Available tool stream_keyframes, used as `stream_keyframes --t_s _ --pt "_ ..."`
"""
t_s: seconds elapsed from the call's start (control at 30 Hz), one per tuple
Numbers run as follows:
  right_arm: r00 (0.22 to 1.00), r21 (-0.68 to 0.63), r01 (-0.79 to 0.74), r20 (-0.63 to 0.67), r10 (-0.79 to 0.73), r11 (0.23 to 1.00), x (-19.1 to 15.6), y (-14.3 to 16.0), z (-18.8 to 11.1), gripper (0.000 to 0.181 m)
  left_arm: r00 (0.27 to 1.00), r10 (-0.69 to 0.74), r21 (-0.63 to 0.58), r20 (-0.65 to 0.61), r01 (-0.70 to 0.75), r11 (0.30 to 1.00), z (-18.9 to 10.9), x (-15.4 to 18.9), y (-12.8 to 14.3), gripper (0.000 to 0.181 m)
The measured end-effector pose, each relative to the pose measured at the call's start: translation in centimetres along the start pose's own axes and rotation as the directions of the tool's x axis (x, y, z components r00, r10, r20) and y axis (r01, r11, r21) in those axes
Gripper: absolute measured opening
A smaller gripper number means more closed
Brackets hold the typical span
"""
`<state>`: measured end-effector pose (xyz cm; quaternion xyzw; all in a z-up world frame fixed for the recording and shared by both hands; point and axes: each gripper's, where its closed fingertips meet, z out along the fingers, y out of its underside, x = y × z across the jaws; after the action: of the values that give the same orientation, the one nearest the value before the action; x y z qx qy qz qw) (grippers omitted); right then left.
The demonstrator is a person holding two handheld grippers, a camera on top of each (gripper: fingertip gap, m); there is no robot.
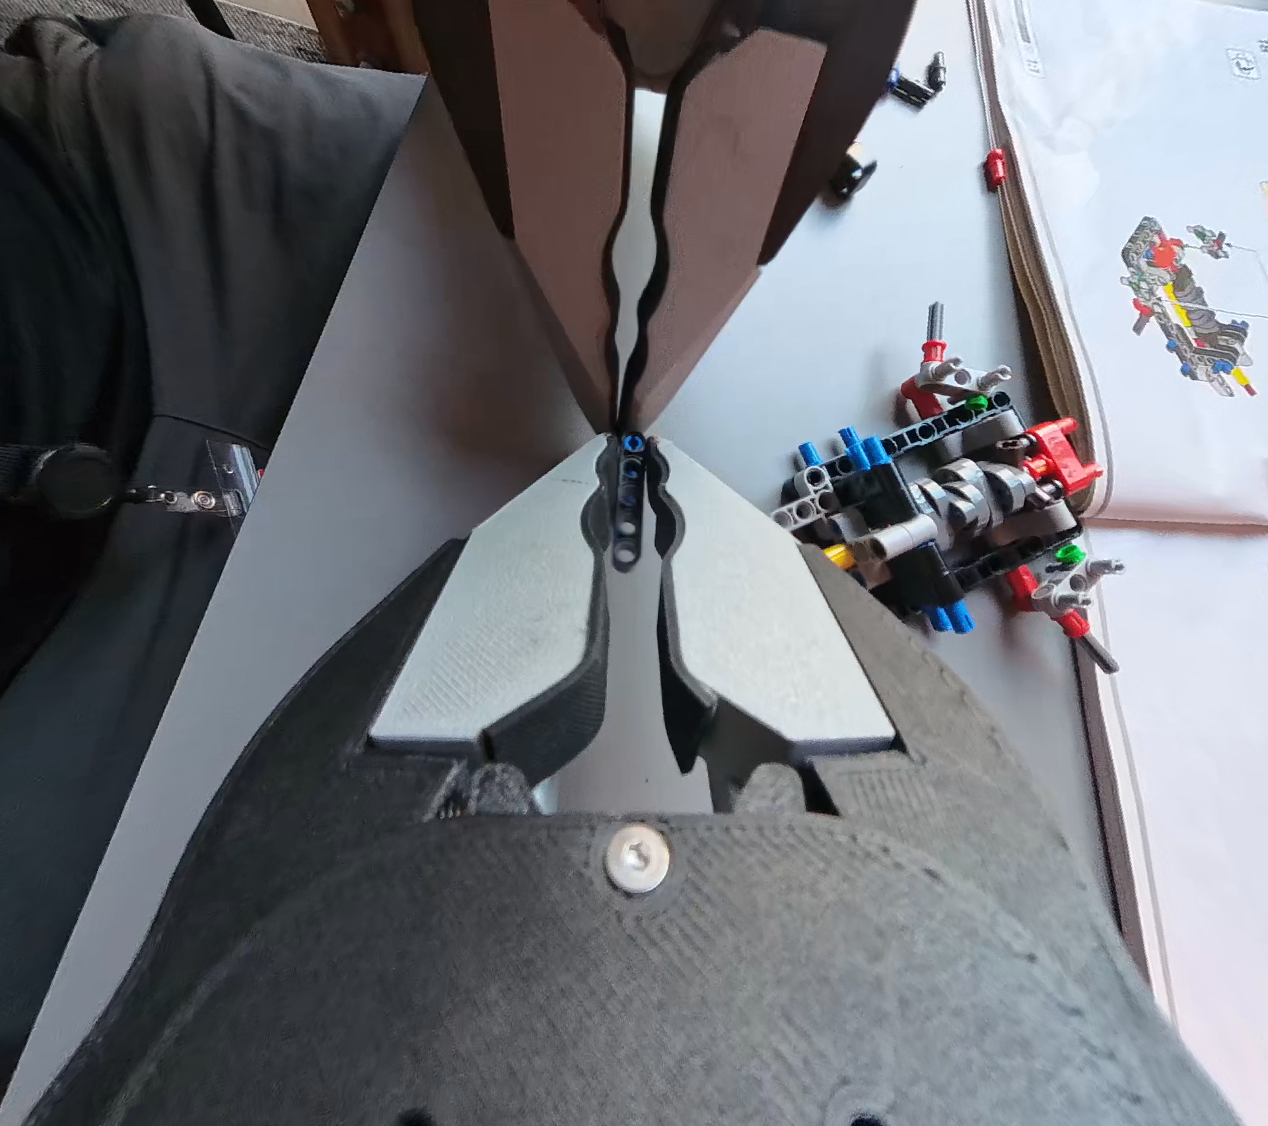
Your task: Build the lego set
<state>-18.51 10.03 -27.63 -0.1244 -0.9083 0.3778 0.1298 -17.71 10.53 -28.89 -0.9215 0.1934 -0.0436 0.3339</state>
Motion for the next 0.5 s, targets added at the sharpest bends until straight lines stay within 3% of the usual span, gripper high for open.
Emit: stream_keyframes --t_s 0.03,0.23,0.4,0.5 --pt "1.000 -0.001 0.003 0.003 -0.003 1.000 -0.1 -0.1 0.0 0.005 1.000 0.007 -0.009 0.007 -0.007 1.000 0.3 0.0 0.3 0.000" --pt "1.000 0.013 -0.008 0.008 0.008 1.000 -0.1 -0.1 0.1 0.005 1.000 0.002 -0.025 0.025 -0.002 1.000 0.2 -0.4 0.6 0.001" --pt "1.000 0.018 -0.001 -0.018 0.002 1.000 0.0 0.3 -0.2 0.006 0.999 -0.018 0.032 0.036 0.017 0.999 -0.7 -0.5 -0.3 0.006" --pt "1.000 0.039 -0.007 -0.022 0.008 0.999 0.0 0.0 -0.6 0.015 0.999 -0.024 0.011 0.037 0.023 1.000 -0.2 -0.5 0.2 0.009"
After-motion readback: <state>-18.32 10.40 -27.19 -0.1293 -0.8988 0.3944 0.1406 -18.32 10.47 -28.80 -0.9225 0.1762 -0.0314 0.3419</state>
